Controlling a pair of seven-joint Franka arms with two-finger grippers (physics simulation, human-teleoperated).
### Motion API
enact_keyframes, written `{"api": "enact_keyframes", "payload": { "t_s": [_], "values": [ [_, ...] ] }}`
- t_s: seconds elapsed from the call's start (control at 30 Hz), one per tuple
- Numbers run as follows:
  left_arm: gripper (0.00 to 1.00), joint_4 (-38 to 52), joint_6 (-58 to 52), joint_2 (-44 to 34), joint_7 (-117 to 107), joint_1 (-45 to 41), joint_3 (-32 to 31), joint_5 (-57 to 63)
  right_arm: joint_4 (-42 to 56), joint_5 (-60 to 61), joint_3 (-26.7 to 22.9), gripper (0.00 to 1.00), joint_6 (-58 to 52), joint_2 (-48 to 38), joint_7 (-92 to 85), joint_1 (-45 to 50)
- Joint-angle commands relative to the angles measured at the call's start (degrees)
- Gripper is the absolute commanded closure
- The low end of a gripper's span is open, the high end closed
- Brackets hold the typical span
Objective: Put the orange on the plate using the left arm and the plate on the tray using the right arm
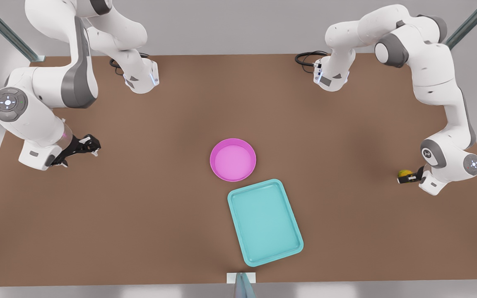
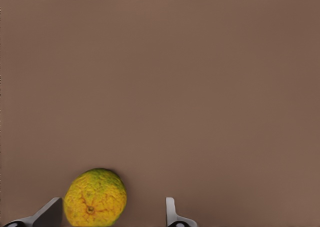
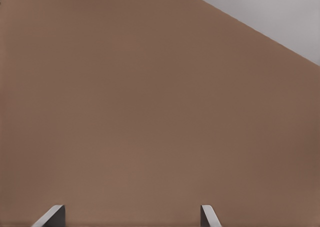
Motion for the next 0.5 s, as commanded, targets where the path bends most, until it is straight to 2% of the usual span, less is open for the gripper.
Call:
{"api": "enact_keyframes", "payload": {
  "t_s": [0.0,0.47],
  "values": [
    [0.0,-0.48,3.21,0.14,16.52,0.06,0.24,0.16,0.03,0.0,-0.06,0.0,0.04,-0.06,-2.15,0.01],
    [0.0,-0.66,4.09,5.06,16.88,0.94,0.85,0.16,0.12,-0.18,-0.06,0.0,0.22,-0.06,-2.15,-0.34]
  ]
}}
